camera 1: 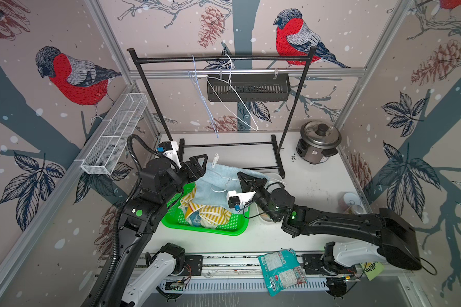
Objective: Remove the clothespins securing towels to the hanger
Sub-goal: Remove the clothespin from the hanger.
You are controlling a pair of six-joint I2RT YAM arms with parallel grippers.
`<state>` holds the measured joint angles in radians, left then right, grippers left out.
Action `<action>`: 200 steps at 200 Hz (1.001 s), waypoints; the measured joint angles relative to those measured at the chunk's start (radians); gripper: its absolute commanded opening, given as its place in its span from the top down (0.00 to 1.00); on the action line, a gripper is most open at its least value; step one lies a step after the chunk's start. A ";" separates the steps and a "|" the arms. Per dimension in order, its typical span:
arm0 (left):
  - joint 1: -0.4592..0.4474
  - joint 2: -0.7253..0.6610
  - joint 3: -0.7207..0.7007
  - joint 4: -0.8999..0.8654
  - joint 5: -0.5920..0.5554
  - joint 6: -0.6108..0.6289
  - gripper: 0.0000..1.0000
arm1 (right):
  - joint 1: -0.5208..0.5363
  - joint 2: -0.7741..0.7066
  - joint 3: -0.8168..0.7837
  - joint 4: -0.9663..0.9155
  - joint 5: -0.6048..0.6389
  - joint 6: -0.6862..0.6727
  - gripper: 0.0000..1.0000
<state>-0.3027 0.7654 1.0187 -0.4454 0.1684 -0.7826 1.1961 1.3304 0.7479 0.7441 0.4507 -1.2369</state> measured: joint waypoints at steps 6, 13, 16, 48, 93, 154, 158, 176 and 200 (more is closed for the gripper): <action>0.018 -0.015 -0.057 0.042 0.028 -0.041 0.27 | 0.000 -0.001 -0.003 0.006 0.000 0.000 1.00; 0.035 -0.027 -0.120 0.076 0.067 -0.093 0.29 | 0.000 -0.002 -0.004 0.013 0.001 -0.001 1.00; 0.041 -0.030 -0.143 0.092 0.081 -0.115 0.29 | 0.000 -0.002 -0.005 0.016 0.001 -0.001 1.00; 0.066 -0.034 -0.244 0.184 0.168 -0.264 0.29 | 0.000 -0.006 -0.010 0.027 0.002 -0.013 1.00; 0.066 -0.029 -0.348 0.352 0.233 -0.395 0.37 | 0.003 -0.007 -0.012 0.043 0.002 -0.016 1.00; 0.066 -0.006 -0.378 0.479 0.275 -0.517 0.66 | 0.011 -0.005 -0.012 0.055 0.001 -0.014 1.00; 0.066 -0.007 -0.384 0.488 0.275 -0.532 0.67 | 0.011 -0.003 -0.012 0.058 0.001 -0.014 1.00; 0.066 -0.014 -0.412 0.515 0.275 -0.603 0.71 | 0.011 0.004 -0.011 0.067 0.001 -0.014 1.00; 0.066 -0.035 -0.434 0.530 0.271 -0.673 0.75 | 0.014 0.015 -0.011 0.073 -0.007 -0.014 1.00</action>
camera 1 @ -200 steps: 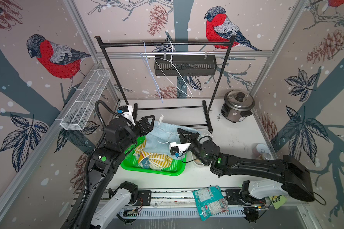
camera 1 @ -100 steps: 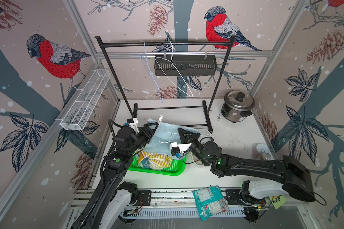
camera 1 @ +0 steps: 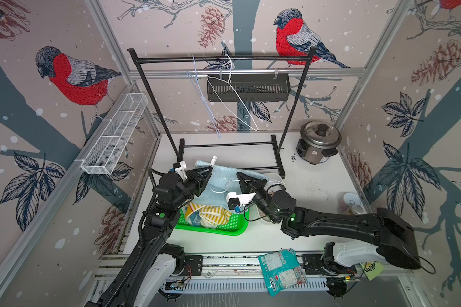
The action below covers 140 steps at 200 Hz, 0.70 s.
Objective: Remove the clothespins securing towels to the hanger
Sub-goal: Remove the clothespin from the hanger.
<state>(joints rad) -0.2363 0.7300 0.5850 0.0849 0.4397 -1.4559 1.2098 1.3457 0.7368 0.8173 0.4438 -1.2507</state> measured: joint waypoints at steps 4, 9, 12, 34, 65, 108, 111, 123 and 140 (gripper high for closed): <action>0.000 -0.003 -0.002 0.005 -0.003 -0.009 0.75 | 0.001 0.002 0.000 0.001 0.000 0.000 1.00; 0.000 -0.008 -0.004 0.008 -0.008 -0.019 0.77 | 0.001 0.005 0.002 0.001 -0.002 0.000 1.00; 0.000 -0.010 -0.005 0.010 -0.010 -0.026 0.78 | 0.002 0.007 0.002 0.002 -0.004 0.000 1.00; 0.000 -0.027 -0.022 0.024 -0.025 -0.075 0.83 | 0.003 0.012 0.006 0.006 -0.016 0.004 1.00; 0.000 -0.052 -0.053 0.054 -0.050 -0.147 0.80 | 0.008 0.013 0.011 0.005 -0.030 0.021 1.00; 0.000 -0.055 -0.060 0.063 -0.074 -0.196 0.82 | 0.019 0.023 0.026 0.005 -0.055 0.030 1.00; 0.000 -0.054 -0.060 0.063 -0.074 -0.197 0.84 | 0.020 0.023 0.027 0.005 -0.056 0.032 1.00; 0.000 -0.054 -0.060 0.065 -0.074 -0.204 0.92 | 0.021 0.027 0.031 0.002 -0.058 0.039 1.00; 0.000 -0.059 -0.060 0.077 -0.088 -0.236 1.00 | 0.022 0.029 0.031 -0.020 -0.067 0.044 0.99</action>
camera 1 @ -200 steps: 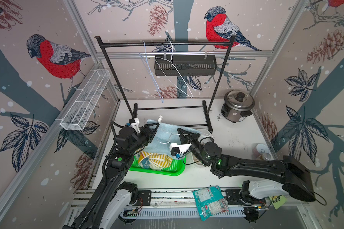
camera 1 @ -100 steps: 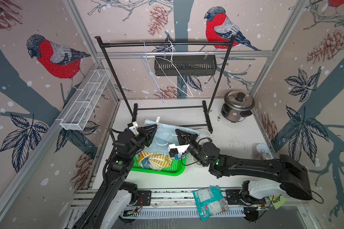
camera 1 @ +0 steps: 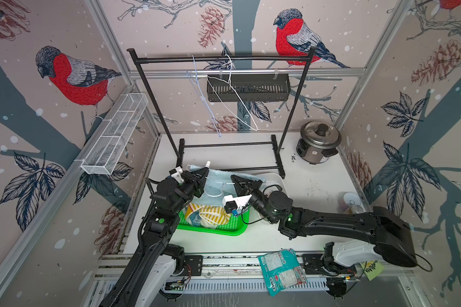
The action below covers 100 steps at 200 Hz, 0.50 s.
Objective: Remove the clothespins securing towels to the hanger
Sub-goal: Remove the clothespin from the hanger.
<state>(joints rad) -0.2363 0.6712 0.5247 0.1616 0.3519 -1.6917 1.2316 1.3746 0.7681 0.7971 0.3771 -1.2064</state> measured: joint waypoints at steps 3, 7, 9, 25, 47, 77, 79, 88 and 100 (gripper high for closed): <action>0.000 -0.002 0.000 0.002 -0.004 -0.002 1.00 | 0.000 0.000 0.000 -0.005 -0.003 0.002 0.97; 0.000 -0.005 0.000 0.005 -0.010 -0.002 1.00 | 0.000 0.000 0.000 -0.006 -0.003 0.005 0.94; 0.000 -0.007 0.000 0.005 -0.012 -0.003 1.00 | 0.000 0.000 0.000 -0.007 -0.003 0.006 0.92; 0.000 -0.018 0.000 0.005 -0.015 -0.008 1.00 | 0.000 -0.001 0.002 -0.013 -0.002 0.031 0.80; 0.000 -0.039 -0.010 0.004 -0.034 -0.014 1.00 | -0.002 -0.028 0.006 -0.061 -0.003 0.066 0.64; 0.000 -0.060 -0.030 -0.005 -0.053 -0.044 1.00 | -0.002 -0.101 0.016 -0.171 -0.014 0.143 0.36; 0.000 -0.061 -0.031 -0.007 -0.055 -0.046 1.00 | -0.002 -0.108 0.017 -0.184 -0.017 0.149 0.34; 0.000 -0.065 -0.037 -0.012 -0.065 -0.056 1.00 | -0.002 -0.141 0.024 -0.239 -0.034 0.180 0.27; 0.000 -0.069 -0.045 -0.014 -0.071 -0.062 1.00 | -0.003 -0.187 0.041 -0.319 -0.069 0.225 0.19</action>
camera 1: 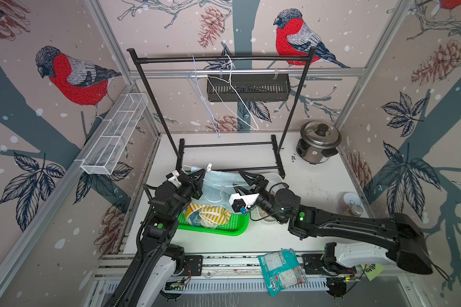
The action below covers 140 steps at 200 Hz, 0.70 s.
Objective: Remove the clothespins securing towels to the hanger
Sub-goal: Remove the clothespin from the hanger.
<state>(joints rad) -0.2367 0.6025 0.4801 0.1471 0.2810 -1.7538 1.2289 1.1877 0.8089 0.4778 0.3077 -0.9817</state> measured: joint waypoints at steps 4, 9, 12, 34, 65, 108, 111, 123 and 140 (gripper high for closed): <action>0.000 0.000 -0.002 -0.002 -0.002 0.001 1.00 | -0.003 -0.017 0.008 -0.033 -0.020 0.022 0.17; 0.000 0.000 -0.004 -0.004 -0.005 0.000 1.00 | -0.008 -0.034 0.020 -0.065 -0.043 0.045 0.16; 0.000 0.001 -0.005 -0.004 -0.010 0.000 1.00 | -0.011 -0.042 0.028 -0.086 -0.060 0.060 0.16; 0.000 0.006 -0.008 -0.005 -0.019 0.001 1.00 | -0.049 -0.071 0.110 -0.253 -0.183 0.172 0.15; 0.000 0.013 -0.008 -0.005 -0.019 0.007 1.00 | -0.099 -0.043 0.208 -0.446 -0.350 0.292 0.06; 0.000 0.005 -0.009 -0.006 -0.019 0.019 1.00 | -0.180 0.006 0.246 -0.570 -0.542 0.439 0.07; 0.000 0.005 -0.009 -0.006 -0.019 0.019 1.00 | -0.183 0.010 0.249 -0.571 -0.551 0.449 0.08; 0.000 0.003 -0.010 -0.006 -0.019 0.020 1.00 | -0.189 0.033 0.266 -0.575 -0.592 0.491 0.13; 0.000 0.000 -0.011 -0.006 -0.019 0.024 1.00 | -0.192 0.079 0.307 -0.578 -0.631 0.540 0.21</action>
<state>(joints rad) -0.2367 0.6022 0.4686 0.1410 0.2623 -1.7298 1.0370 1.2667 1.1164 -0.1005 -0.3229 -0.4419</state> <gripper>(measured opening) 0.053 0.845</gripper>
